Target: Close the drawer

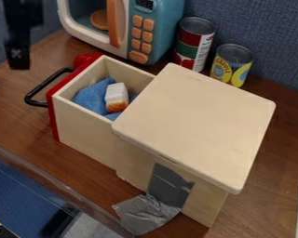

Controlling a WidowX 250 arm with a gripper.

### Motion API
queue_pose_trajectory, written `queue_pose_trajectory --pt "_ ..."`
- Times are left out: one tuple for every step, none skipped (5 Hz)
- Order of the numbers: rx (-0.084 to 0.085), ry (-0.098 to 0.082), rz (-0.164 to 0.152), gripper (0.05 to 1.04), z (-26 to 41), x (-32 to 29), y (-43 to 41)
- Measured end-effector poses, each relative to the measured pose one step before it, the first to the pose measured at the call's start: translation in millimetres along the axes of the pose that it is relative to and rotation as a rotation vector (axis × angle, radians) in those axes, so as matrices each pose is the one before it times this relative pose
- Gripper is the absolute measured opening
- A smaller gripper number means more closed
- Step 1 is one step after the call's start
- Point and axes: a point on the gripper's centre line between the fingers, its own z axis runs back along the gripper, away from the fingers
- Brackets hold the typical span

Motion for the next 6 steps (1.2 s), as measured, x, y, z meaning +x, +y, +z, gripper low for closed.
queue_pose_trajectory --pt "0.0574 -0.0041 -0.1062 1.0 -10.85 8.65 2.89" --pt "-0.0293 0.0517 -0.1049 1.0 -17.67 3.67 -3.22" --pt "-0.0162 0.0395 -0.0017 0.999 -11.93 -3.2 1.12" --pt "-0.0337 0.0351 0.0016 0.999 -15.66 -4.36 -0.86" --pt "-0.0233 -0.023 -0.0221 0.999 -4.08 4.94 -8.07" --pt "-0.0034 -0.0434 -0.0089 0.999 6.71 5.23 -6.4"
